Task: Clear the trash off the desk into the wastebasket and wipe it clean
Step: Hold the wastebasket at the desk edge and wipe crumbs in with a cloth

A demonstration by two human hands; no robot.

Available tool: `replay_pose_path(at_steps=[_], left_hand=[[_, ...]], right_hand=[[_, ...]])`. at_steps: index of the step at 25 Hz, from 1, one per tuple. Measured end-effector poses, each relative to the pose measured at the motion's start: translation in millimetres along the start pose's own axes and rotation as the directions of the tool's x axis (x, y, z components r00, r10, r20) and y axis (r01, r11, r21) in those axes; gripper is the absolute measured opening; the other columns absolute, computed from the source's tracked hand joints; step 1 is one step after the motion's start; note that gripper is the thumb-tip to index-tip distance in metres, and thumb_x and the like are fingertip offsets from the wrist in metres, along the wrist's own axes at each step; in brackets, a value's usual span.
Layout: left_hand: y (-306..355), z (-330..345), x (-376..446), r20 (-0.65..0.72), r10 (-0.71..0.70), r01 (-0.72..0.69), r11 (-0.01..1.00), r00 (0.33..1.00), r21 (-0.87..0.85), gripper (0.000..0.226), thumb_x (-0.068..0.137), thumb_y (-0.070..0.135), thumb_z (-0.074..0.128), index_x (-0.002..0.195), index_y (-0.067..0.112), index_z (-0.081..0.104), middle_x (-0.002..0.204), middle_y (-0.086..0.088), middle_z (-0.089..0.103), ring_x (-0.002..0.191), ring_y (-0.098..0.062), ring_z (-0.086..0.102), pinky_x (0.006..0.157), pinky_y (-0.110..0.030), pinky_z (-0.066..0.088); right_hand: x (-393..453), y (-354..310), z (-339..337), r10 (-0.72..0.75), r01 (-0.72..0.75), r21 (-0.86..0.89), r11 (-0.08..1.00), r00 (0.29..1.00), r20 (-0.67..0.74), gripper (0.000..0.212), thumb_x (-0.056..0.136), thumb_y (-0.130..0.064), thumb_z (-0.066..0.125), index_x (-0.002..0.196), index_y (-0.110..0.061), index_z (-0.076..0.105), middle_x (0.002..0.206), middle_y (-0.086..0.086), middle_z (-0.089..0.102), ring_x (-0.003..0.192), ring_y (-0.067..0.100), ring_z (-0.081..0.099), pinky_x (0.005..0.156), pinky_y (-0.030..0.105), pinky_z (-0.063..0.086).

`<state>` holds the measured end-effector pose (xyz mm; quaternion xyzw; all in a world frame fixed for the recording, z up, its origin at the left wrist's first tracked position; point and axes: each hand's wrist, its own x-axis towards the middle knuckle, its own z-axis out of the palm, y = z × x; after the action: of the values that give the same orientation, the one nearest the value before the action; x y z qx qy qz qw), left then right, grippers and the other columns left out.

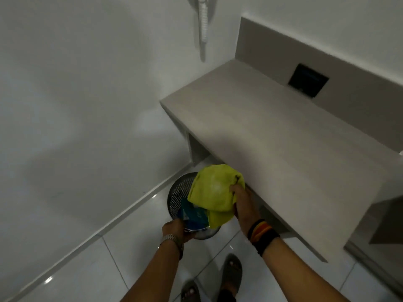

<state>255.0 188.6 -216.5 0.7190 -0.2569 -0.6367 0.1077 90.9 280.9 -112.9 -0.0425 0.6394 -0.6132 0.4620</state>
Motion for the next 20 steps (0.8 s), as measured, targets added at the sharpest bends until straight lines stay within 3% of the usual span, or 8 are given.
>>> replay_pose_path(at_steps=[3, 6, 9, 13, 15, 17, 20], left_hand=[[-39, -4, 35, 0.029, -0.051, 0.050, 0.998, 0.998, 0.040, 0.018, 0.099, 0.004, 0.047, 0.113, 0.001, 0.058, 0.122, -0.022, 0.065, 0.089, -0.032, 0.066, 0.074, -0.044, 0.065], [-88, -2, 88, 0.017, -0.117, 0.116, 0.993, 0.993, 0.028, 0.010, 0.091, -0.007, 0.053, 0.090, -0.002, 0.062, 0.099, -0.024, 0.068, 0.073, -0.033, 0.067, 0.050, -0.040, 0.063], [-138, 8, 161, -0.002, -0.147, 0.147, 0.989, 0.989, 0.020, 0.009, 0.085, -0.011, 0.057, 0.081, -0.006, 0.064, 0.091, -0.026, 0.071, 0.065, -0.034, 0.068, 0.048, -0.041, 0.062], [-187, 22, 253, 0.004, -0.173, 0.173, 0.984, 0.985, 0.029, 0.018, 0.090, 0.001, 0.059, 0.100, -0.012, 0.066, 0.096, -0.027, 0.073, 0.073, -0.037, 0.073, 0.053, -0.042, 0.063], [-200, 30, 280, 0.024, -0.173, 0.173, 0.984, 0.985, 0.034, 0.020, 0.090, 0.000, 0.059, 0.106, -0.010, 0.065, 0.099, -0.026, 0.073, 0.076, -0.038, 0.073, 0.064, -0.048, 0.065], [-209, 37, 298, 0.046, -0.181, 0.181, 0.983, 0.982, 0.014, 0.024, 0.088, -0.005, 0.058, 0.112, -0.008, 0.063, 0.102, -0.026, 0.072, 0.075, -0.036, 0.072, 0.065, -0.048, 0.064], [-218, 43, 313, 0.045, -0.190, 0.192, 0.980, 0.981, -0.045, 0.033, 0.090, -0.009, 0.054, 0.123, -0.006, 0.057, 0.115, -0.025, 0.067, 0.103, -0.043, 0.069, 0.068, -0.051, 0.062]], right_hand=[[-1, 49, -22, 0.106, -0.102, 0.092, 0.991, 0.993, -0.045, 0.026, 0.096, -0.021, 0.049, 0.101, -0.028, 0.073, 0.112, 0.008, 0.076, 0.110, 0.033, 0.068, 0.100, 0.053, 0.052], [8, 109, -47, 0.139, -0.126, 0.133, 0.983, 0.987, -0.086, 0.030, 0.099, -0.015, 0.044, 0.106, -0.023, 0.072, 0.114, 0.012, 0.076, 0.111, 0.035, 0.068, 0.101, 0.053, 0.051], [43, 180, -79, 0.155, -0.129, 0.164, 0.978, 0.976, -0.155, 0.033, 0.097, -0.014, 0.042, 0.115, -0.018, 0.070, 0.123, 0.017, 0.072, 0.117, 0.038, 0.065, 0.104, 0.054, 0.048], [93, 252, -106, 0.176, -0.141, 0.186, 0.972, 0.967, -0.184, 0.031, 0.096, -0.011, 0.041, 0.108, -0.019, 0.069, 0.133, 0.024, 0.064, 0.123, 0.042, 0.060, 0.108, 0.055, 0.045], [118, 277, -112, 0.190, -0.156, 0.175, 0.972, 0.962, -0.196, 0.032, 0.096, -0.013, 0.041, 0.113, -0.019, 0.067, 0.132, 0.021, 0.065, 0.122, 0.038, 0.062, 0.106, 0.051, 0.048], [136, 295, -108, 0.216, -0.185, 0.168, 0.968, 0.958, -0.188, 0.036, 0.095, -0.017, 0.043, 0.123, -0.016, 0.065, 0.129, 0.017, 0.068, 0.119, 0.036, 0.064, 0.102, 0.048, 0.051], [153, 310, -93, 0.240, -0.220, 0.123, 0.968, 0.955, -0.176, 0.033, 0.093, -0.020, 0.046, 0.117, -0.020, 0.069, 0.122, 0.013, 0.073, 0.114, 0.035, 0.067, 0.093, 0.046, 0.055]])
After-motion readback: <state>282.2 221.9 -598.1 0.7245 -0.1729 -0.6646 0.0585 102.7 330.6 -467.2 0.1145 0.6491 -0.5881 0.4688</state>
